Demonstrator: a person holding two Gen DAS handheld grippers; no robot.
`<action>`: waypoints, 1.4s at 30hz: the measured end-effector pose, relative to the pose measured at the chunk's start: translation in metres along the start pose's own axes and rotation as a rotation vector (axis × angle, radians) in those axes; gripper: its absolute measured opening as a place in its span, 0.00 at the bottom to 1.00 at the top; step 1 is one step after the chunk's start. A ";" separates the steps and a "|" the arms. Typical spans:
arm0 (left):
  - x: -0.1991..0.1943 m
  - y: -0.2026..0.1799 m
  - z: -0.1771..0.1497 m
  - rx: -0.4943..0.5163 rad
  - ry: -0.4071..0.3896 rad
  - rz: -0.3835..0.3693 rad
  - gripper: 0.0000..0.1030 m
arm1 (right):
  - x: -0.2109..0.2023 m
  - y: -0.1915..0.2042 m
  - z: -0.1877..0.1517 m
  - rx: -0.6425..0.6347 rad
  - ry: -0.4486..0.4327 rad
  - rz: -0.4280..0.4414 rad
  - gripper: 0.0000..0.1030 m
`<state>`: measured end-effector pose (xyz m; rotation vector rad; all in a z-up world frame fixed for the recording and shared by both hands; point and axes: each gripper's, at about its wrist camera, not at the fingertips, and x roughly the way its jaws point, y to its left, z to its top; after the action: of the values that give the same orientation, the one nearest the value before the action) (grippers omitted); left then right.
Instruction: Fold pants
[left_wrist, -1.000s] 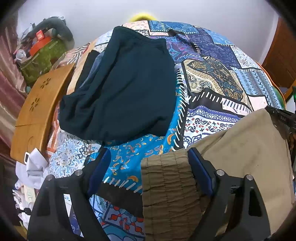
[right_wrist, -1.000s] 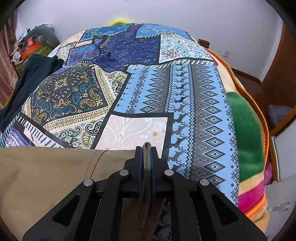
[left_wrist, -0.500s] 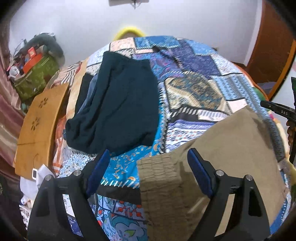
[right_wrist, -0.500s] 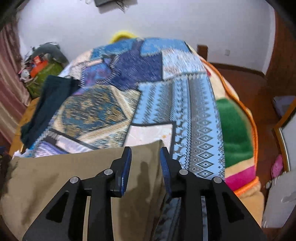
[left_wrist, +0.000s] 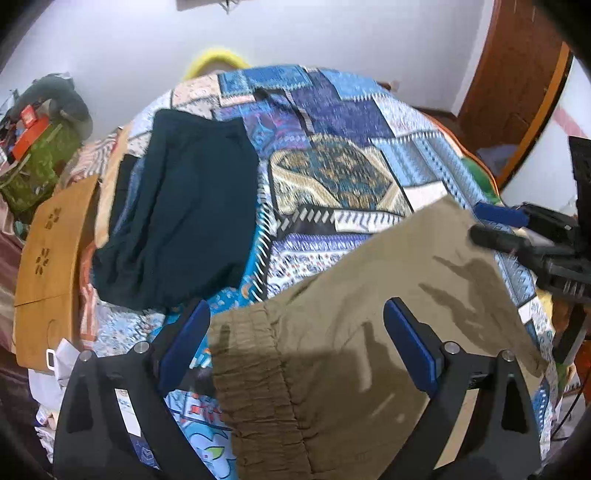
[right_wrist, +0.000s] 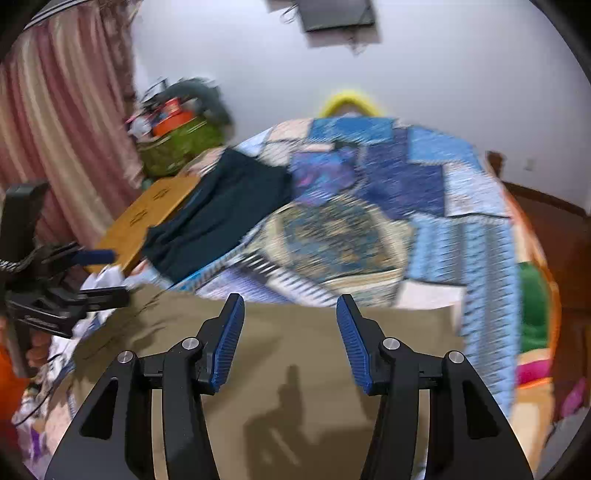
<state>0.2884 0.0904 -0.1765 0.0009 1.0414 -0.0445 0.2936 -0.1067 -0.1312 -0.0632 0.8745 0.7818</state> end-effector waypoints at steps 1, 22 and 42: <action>0.005 0.000 -0.002 0.000 0.017 -0.010 0.93 | 0.013 0.007 -0.004 -0.003 0.036 0.030 0.47; 0.011 -0.011 -0.056 0.112 0.066 0.034 0.93 | 0.019 0.011 -0.084 -0.026 0.233 0.014 0.55; -0.033 -0.004 -0.099 0.072 0.027 0.123 0.93 | -0.060 -0.020 -0.161 0.159 0.160 -0.143 0.58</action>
<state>0.1860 0.0894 -0.1982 0.1312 1.0643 0.0300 0.1755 -0.2135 -0.1998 -0.0481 1.0697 0.5776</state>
